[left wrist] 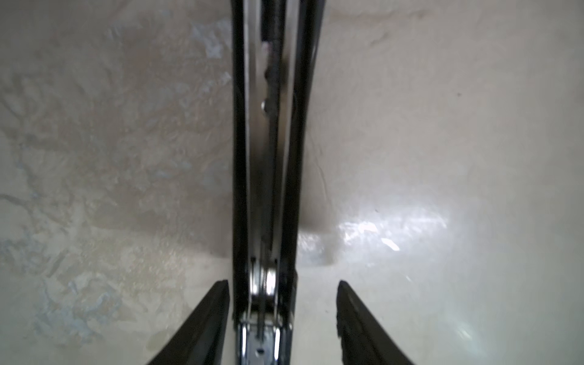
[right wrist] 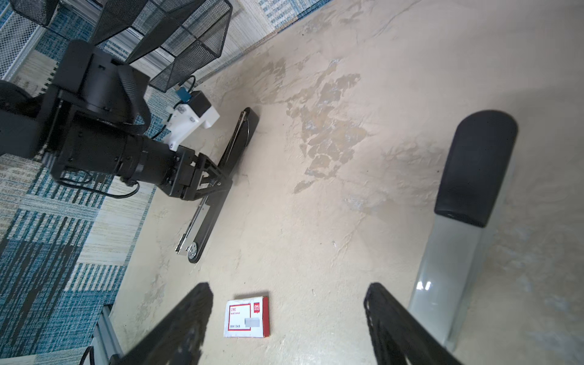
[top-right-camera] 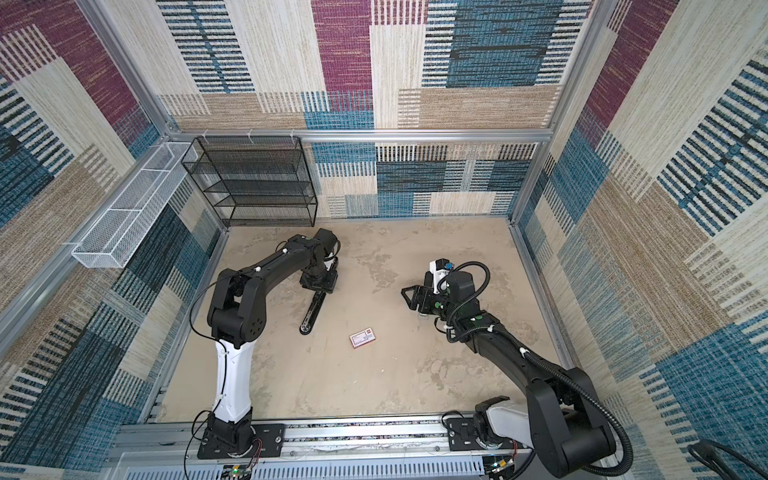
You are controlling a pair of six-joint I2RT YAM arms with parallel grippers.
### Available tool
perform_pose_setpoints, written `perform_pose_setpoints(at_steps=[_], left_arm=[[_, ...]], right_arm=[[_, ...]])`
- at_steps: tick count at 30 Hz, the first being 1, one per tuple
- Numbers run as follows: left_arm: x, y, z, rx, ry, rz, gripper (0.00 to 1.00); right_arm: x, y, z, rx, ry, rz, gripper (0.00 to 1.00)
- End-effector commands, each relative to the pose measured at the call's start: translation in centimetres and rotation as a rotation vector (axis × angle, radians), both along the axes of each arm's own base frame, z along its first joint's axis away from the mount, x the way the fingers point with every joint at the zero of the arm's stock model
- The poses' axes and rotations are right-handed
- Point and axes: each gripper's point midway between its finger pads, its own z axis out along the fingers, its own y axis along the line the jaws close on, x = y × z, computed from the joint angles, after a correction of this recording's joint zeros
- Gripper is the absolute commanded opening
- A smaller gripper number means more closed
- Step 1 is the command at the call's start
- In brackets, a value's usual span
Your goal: Load the staples into the stapler
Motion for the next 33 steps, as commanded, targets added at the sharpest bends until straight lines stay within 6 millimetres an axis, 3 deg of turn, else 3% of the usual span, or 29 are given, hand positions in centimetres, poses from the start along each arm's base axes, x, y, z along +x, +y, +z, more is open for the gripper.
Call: perform_pose_setpoints(at_steps=[1, 7, 11, 18, 23, 28, 33], left_arm=[[-1.2, -0.3, 1.9, -0.041, -0.006, 0.036, 0.59], [-3.6, -0.1, 5.0, -0.078, -0.071, 0.057, 0.59], [-5.6, -0.3, 6.0, -0.147, -0.105, 0.071, 0.59], [-9.0, -2.0, 6.7, -0.284, -0.152, 0.085, 0.59], [-10.5, -3.4, 6.1, -0.367, -0.142, 0.098, 0.59], [-11.0, -5.4, 6.2, -0.474, -0.148, 0.09, 0.59], [-11.1, -6.4, 5.2, -0.508, -0.109, 0.088, 0.59]], right_arm=[[1.0, -1.9, 0.1, -0.081, 0.017, -0.108, 0.81], [2.4, -5.2, -1.2, -0.245, 0.091, -0.272, 0.8], [3.8, -6.1, -2.0, -0.309, 0.115, -0.325, 0.77], [7.4, -6.9, -3.8, -0.418, 0.159, -0.389, 0.71], [9.7, -7.2, -6.3, -0.507, 0.238, -0.406, 0.67], [10.6, -6.6, -8.7, -0.54, 0.31, -0.388, 0.54], [10.7, -5.6, -9.1, -0.571, 0.299, -0.367, 0.37]])
